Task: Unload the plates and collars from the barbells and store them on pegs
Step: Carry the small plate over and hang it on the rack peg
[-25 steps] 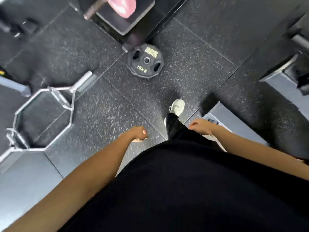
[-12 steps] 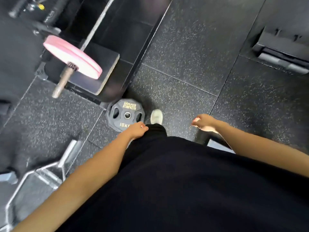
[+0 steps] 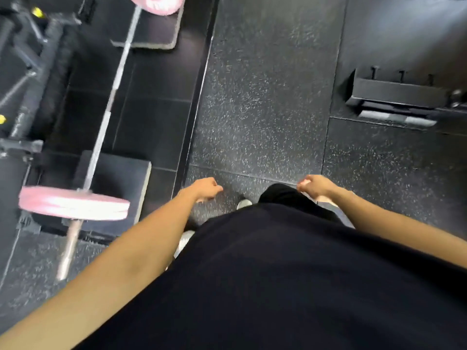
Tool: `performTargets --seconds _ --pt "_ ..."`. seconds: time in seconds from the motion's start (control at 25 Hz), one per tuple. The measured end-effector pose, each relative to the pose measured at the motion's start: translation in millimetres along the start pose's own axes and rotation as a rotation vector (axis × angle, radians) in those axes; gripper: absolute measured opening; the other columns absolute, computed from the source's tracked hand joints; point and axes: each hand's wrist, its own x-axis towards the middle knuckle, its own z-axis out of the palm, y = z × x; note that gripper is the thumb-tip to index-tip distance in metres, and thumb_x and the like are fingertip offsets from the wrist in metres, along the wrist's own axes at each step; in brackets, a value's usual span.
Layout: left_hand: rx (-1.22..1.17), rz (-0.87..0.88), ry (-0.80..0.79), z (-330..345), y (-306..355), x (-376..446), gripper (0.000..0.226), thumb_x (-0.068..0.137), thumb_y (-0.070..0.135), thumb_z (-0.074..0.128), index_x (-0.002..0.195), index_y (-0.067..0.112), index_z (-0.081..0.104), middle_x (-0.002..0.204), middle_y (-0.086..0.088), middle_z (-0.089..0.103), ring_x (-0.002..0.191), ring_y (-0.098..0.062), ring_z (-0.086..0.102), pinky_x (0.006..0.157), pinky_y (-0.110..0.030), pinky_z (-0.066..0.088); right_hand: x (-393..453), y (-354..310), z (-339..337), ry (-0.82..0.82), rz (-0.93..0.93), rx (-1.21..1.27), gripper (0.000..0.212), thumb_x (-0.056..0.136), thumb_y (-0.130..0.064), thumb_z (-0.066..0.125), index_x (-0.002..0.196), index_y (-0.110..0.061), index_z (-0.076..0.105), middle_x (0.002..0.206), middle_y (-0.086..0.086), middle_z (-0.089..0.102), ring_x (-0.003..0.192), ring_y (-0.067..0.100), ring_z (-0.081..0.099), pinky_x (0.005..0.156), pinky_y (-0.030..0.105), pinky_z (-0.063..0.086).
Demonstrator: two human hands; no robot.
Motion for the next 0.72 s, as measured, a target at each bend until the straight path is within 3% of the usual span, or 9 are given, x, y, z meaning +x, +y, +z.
performTargets --seconds 0.12,0.24,0.36,0.52,0.64,0.72 --pt "0.059 0.062 -0.022 -72 46 56 0.017 0.099 0.029 0.045 0.093 0.014 0.048 0.092 -0.01 0.052 0.082 -0.02 0.049 0.073 -0.03 0.036 51 -28 -53 0.021 0.019 0.09 0.037 0.091 -0.031 0.058 0.121 -0.011 0.061 0.127 0.009 0.062 0.116 0.028 0.057 0.097 0.033 0.043" --pt "0.118 0.08 -0.083 -130 98 117 0.03 0.1 0.031 0.045 0.116 0.009 0.057 0.109 -0.007 0.058 0.092 -0.018 0.051 0.083 -0.031 0.04 112 -49 -108 -0.065 0.033 0.054 0.037 0.091 -0.034 0.059 0.119 -0.01 0.061 0.128 0.01 0.062 0.116 0.028 0.057 0.095 0.032 0.043" --pt "0.129 0.035 -0.123 -192 152 172 0.029 0.098 0.035 0.047 0.113 0.012 0.058 0.102 -0.01 0.06 0.085 -0.022 0.053 0.072 -0.03 0.04 173 -70 -189 -0.077 0.048 0.03 0.038 0.093 -0.033 0.058 0.12 -0.006 0.061 0.129 0.012 0.061 0.118 0.029 0.056 0.093 0.029 0.041" --pt "0.095 0.04 -0.044 -280 225 236 0.036 0.096 0.04 0.049 0.121 0.016 0.059 0.13 -0.007 0.059 0.116 -0.025 0.054 0.094 -0.032 0.04 236 -98 -306 -0.027 0.034 0.092 0.033 0.093 -0.028 0.058 0.114 -0.003 0.063 0.12 0.015 0.065 0.11 0.031 0.06 0.082 0.028 0.043" --pt "-0.043 0.063 0.067 -349 283 284 0.032 0.096 0.038 0.049 0.12 0.019 0.06 0.127 -0.003 0.06 0.116 -0.024 0.052 0.089 -0.029 0.036 287 -119 -382 0.004 0.011 0.152 0.031 0.092 -0.031 0.057 0.112 -0.008 0.064 0.119 0.01 0.066 0.108 0.027 0.061 0.092 0.035 0.049" --pt "-0.041 0.058 0.027 -381 309 319 0.031 0.096 0.037 0.049 0.12 0.019 0.059 0.125 -0.003 0.06 0.113 -0.023 0.053 0.087 -0.029 0.036 317 -129 -418 0.007 0.008 0.154 0.032 0.093 -0.031 0.057 0.115 -0.009 0.063 0.122 0.008 0.064 0.11 0.026 0.06 0.094 0.036 0.048"
